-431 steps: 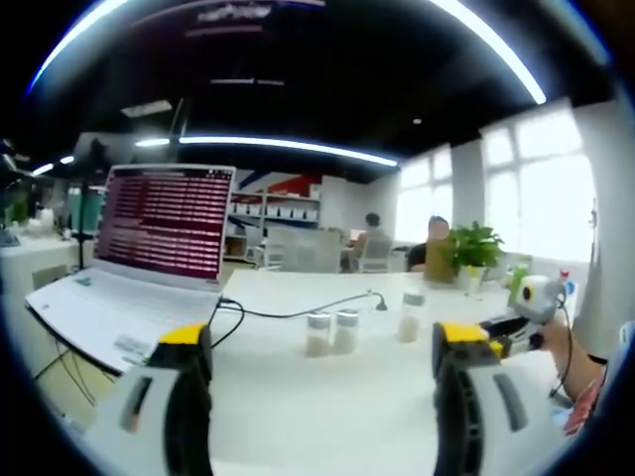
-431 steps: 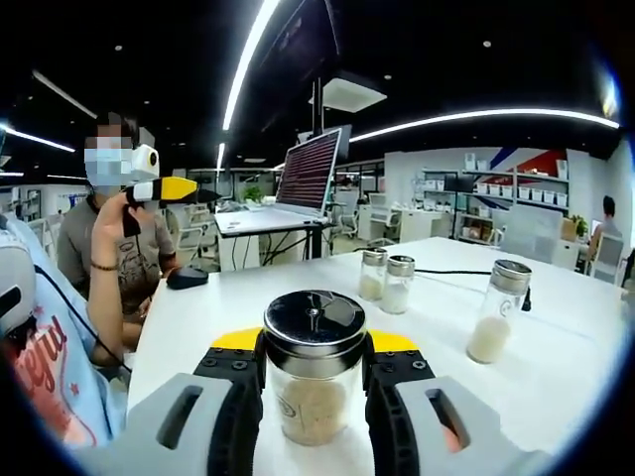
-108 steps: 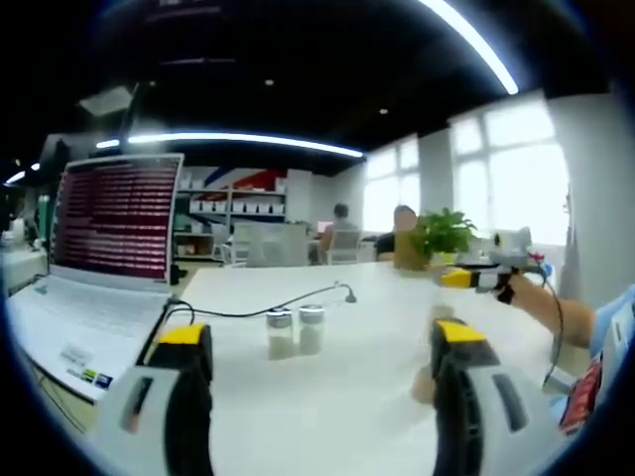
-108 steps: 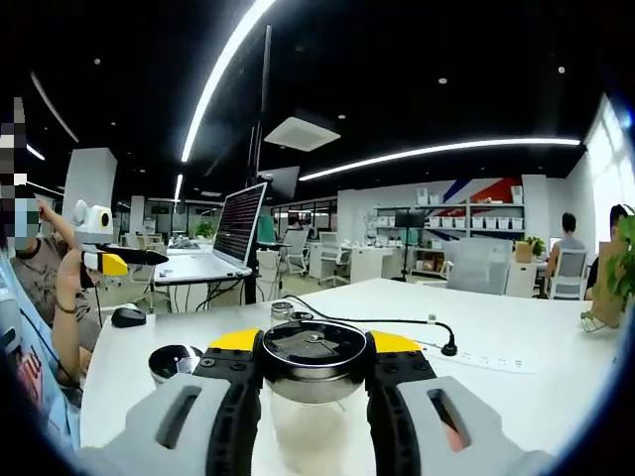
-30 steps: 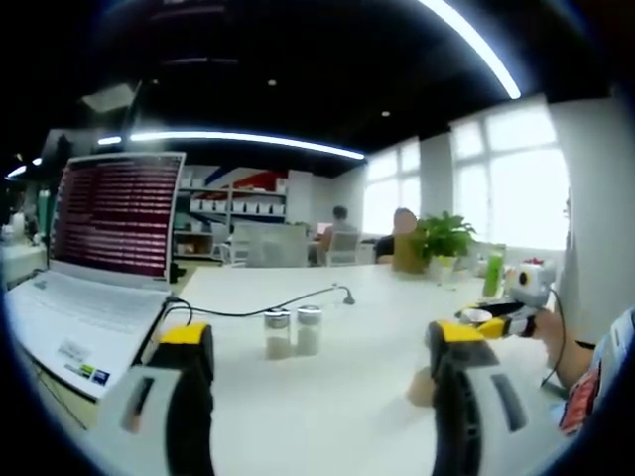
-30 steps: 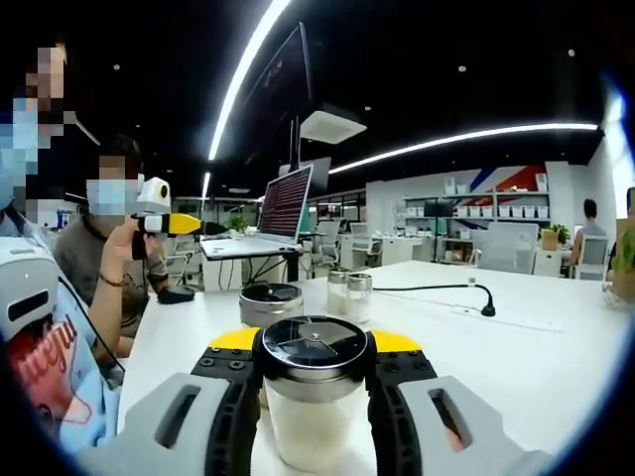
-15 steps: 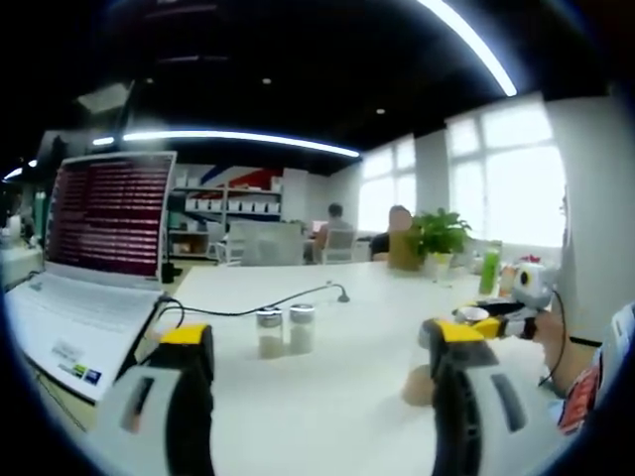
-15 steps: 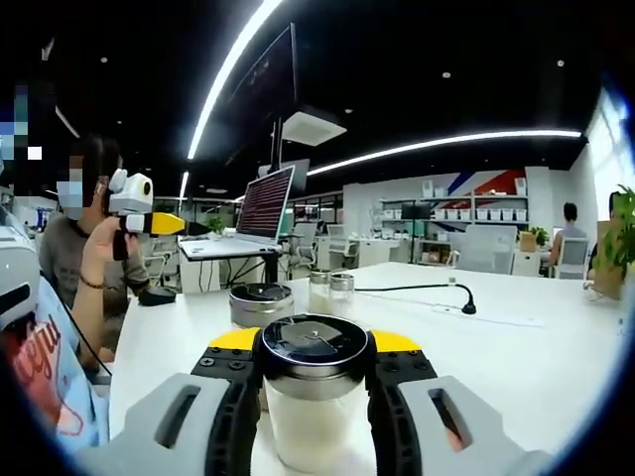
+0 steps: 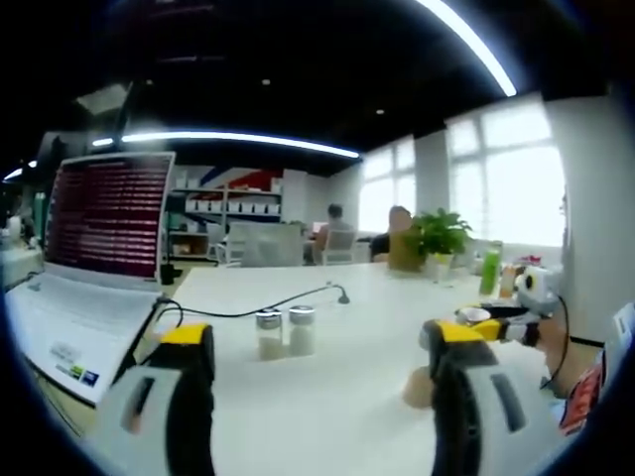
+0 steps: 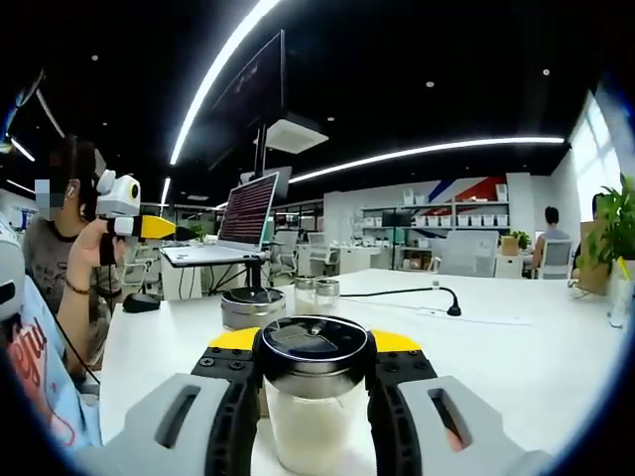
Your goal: Rotate the seasoning bottle until the label or dispensing opening points toward the visible target arrow and the bottle remains upright within the marked orientation range
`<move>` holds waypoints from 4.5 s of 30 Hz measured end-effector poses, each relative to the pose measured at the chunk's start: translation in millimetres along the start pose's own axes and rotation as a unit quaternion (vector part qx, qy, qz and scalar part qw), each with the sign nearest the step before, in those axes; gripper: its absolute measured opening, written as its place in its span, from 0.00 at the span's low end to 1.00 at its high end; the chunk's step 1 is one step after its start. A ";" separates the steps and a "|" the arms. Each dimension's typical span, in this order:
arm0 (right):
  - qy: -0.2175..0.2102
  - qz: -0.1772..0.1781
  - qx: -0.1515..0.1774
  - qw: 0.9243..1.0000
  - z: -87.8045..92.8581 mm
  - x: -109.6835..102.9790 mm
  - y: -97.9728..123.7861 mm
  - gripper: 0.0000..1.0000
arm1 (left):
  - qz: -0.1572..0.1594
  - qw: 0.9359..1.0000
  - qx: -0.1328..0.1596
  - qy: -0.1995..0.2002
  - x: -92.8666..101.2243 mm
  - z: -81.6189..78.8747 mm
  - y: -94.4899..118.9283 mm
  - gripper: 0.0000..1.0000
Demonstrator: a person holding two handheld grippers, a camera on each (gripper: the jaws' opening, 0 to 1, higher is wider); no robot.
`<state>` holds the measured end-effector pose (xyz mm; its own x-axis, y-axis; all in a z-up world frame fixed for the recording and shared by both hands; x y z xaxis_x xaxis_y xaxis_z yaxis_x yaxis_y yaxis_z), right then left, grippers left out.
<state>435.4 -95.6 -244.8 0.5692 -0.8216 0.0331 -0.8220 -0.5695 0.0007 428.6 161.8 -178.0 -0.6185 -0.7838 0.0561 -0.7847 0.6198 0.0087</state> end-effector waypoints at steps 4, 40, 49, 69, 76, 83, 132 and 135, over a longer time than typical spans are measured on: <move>0.001 0.007 0.000 1.000 0.2 0.7 -0.5 0.40 | 0.004 1.000 -0.001 0.002 1.1 0.9 -2.1 0.95; 0.007 0.125 0.009 0.992 0.9 2.1 -2.5 0.40 | -0.004 1.000 0.015 0.019 -5.0 -2.0 -1.1 0.93; 0.031 0.165 0.009 0.986 2.6 1.3 -2.2 0.41 | -0.016 0.999 0.024 0.027 -8.6 -4.4 4.6 0.93; 0.012 0.146 0.016 0.989 -8.5 3.0 10.2 0.65 | -0.020 0.999 0.027 0.027 -10.9 -5.5 6.5 0.92; 0.025 0.109 0.010 0.994 -30.3 4.9 18.7 0.76 | -0.016 0.999 0.020 0.024 -10.3 -3.6 4.0 0.92; 0.025 0.030 -0.009 0.999 -33.3 4.7 17.0 0.81 | -0.015 0.999 0.021 0.024 -10.9 -4.2 4.2 0.92; -0.017 -0.294 -0.058 0.954 -4.1 -0.5 -4.0 0.59 | -0.030 0.998 0.046 -0.007 -5.6 -20.0 21.1 0.93; -0.016 -0.294 -0.068 0.953 0.3 -1.1 -6.2 0.55 | -0.032 0.998 0.046 -0.005 -4.6 -19.8 22.5 0.93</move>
<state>439.8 -91.2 -245.1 0.9306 -0.3634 -0.0445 -0.3544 -0.9246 0.1396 414.6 180.1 -158.4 -0.5675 -0.8220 0.0475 -0.8225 0.5632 -0.0799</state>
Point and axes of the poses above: the point that each gripper's makers call its tool centre point, and the gripper's own axes: y roughly backward along the fingers, x roughly to its right, z roughly out of its underside, the point moved 2 cm from there along y, roughly backward along the fingers, and after that the axes turned 7 degrees about z, right-handed, at the moved point
